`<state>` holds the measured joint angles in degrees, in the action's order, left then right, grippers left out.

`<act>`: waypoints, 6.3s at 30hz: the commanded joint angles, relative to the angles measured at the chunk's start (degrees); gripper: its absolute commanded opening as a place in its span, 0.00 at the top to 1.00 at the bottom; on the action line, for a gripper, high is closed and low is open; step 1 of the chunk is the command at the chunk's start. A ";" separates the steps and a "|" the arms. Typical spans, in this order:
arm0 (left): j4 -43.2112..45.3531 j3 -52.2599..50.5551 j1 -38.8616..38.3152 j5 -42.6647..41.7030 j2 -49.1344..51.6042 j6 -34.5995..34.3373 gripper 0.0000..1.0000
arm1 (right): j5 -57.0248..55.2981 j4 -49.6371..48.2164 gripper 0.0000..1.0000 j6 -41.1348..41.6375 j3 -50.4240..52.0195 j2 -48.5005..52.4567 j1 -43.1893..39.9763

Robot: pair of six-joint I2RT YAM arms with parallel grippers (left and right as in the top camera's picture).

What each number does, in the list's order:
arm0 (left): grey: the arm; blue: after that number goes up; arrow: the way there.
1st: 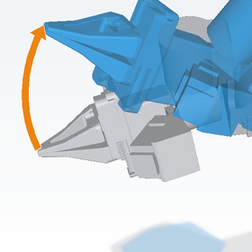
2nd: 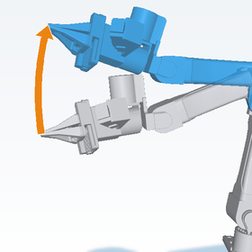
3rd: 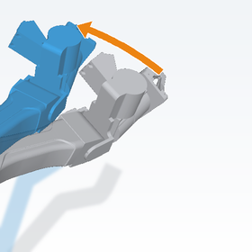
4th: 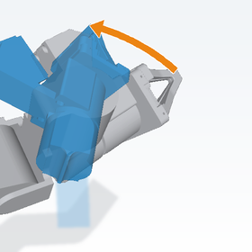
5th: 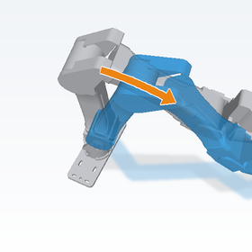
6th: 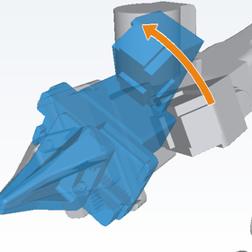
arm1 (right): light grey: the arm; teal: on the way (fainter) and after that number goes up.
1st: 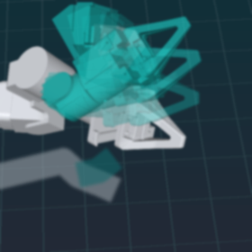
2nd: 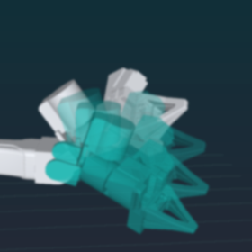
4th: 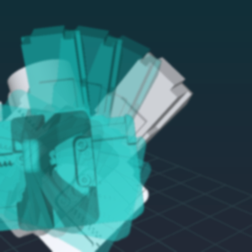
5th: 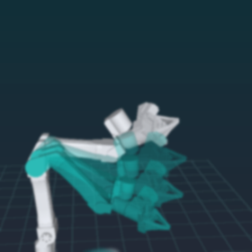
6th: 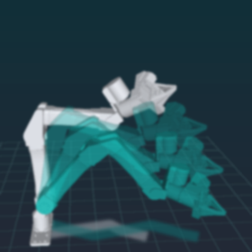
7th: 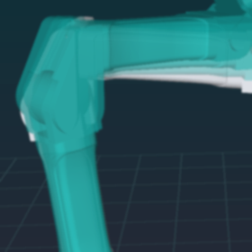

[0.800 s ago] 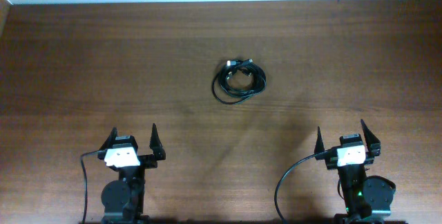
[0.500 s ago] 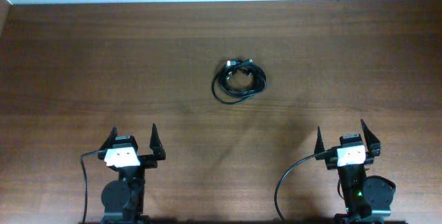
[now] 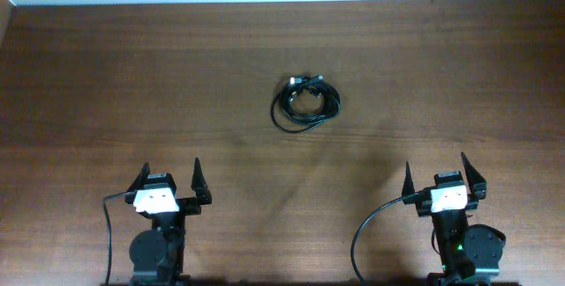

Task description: Untangle cables

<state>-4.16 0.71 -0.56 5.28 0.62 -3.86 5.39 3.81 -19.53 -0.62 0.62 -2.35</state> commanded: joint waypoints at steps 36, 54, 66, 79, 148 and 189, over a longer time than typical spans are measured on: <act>-60.63 83.60 -9.51 -28.11 80.35 15.30 0.02 | -1.53 49.68 0.01 18.84 -79.12 79.73 13.20; -37.99 83.56 -15.72 -9.42 101.11 -0.44 0.02 | -8.50 49.37 0.01 21.27 -79.19 87.82 13.22; -32.28 83.56 -23.78 -5.84 120.78 -3.45 0.02 | -9.14 49.57 0.01 21.27 -79.19 87.82 13.20; -32.17 83.65 -23.89 -5.49 128.74 -4.11 1.00 | -9.14 49.99 0.01 21.24 -79.19 87.82 13.20; -69.20 114.68 1.84 21.53 76.00 -8.57 1.00 | -4.31 60.76 0.96 31.01 -97.22 86.29 -15.76; -69.40 114.62 14.05 14.56 77.05 -12.79 1.00 | -19.15 51.91 0.96 35.67 -96.89 97.15 40.35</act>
<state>-73.93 115.07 13.41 21.91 77.95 -16.32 -9.43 55.72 16.23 -97.25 98.00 39.40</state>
